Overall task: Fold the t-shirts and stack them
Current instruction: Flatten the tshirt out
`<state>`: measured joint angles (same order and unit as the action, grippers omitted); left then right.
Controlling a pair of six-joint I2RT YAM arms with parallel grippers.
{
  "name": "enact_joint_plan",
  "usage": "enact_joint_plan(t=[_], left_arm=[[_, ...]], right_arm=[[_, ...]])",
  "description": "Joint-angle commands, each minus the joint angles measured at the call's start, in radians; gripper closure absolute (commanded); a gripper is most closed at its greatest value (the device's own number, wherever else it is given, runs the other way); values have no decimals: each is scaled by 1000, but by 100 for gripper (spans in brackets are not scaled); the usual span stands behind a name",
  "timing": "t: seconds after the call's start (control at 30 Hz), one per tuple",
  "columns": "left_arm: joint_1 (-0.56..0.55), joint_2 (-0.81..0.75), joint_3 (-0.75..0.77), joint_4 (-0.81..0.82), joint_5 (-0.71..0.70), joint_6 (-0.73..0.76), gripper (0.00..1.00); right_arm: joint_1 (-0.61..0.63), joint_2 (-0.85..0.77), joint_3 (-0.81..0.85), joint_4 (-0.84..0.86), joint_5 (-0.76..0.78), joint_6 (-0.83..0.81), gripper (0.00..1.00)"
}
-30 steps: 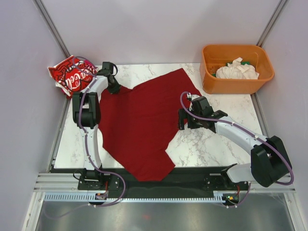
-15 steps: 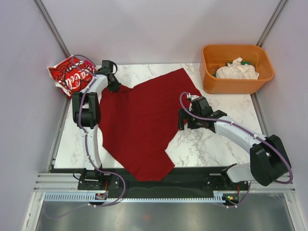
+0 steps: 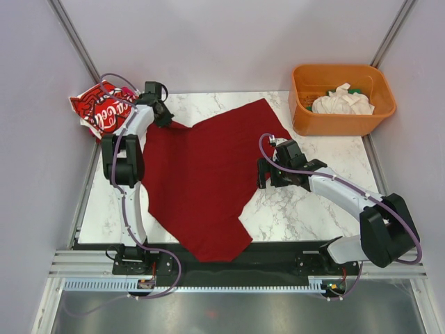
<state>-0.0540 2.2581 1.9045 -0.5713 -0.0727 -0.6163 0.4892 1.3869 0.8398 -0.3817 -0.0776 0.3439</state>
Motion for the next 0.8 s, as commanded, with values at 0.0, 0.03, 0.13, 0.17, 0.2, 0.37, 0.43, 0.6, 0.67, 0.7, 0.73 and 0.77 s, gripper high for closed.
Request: enact_joint_plan(t=[0.0, 0.03, 0.13, 0.17, 0.2, 0.37, 0.43, 0.6, 0.67, 0.7, 0.73, 0.77], left_arm=[[2, -28, 68, 19, 4, 15, 96], [2, -3, 102, 19, 7, 16, 96], [2, 58, 222, 21, 46, 20, 94], [2, 84, 266, 24, 60, 21, 93], [2, 150, 313, 22, 95, 18, 92], [2, 329, 651, 59, 267, -10, 1], [3, 307, 651, 82, 287, -17, 0], [3, 54, 396, 87, 237, 13, 2], [3, -116, 189, 87, 205, 18, 5], [2, -167, 123, 87, 185, 20, 7], [2, -214, -13, 87, 180, 21, 10], [0, -304, -77, 87, 177, 20, 11]], right_arm=[[6, 0, -8, 12, 4, -13, 2], [6, 1, -8, 12, 2, -14, 2], [5, 6, -8, 15, 1, -14, 2], [6, 8, -8, 15, 1, -14, 2], [5, 11, -7, 15, 1, -14, 2], [6, 9, -2, 10, 2, -14, 2], [6, -2, 1, 4, 7, -14, 2], [5, -22, 2, -3, 36, -6, 2], [6, -37, 2, -8, 109, 20, 2], [5, -45, 1, -6, 136, 29, 2], [3, -64, 1, -8, 185, 46, 2], [-3, -72, 1, -6, 199, 55, 2]])
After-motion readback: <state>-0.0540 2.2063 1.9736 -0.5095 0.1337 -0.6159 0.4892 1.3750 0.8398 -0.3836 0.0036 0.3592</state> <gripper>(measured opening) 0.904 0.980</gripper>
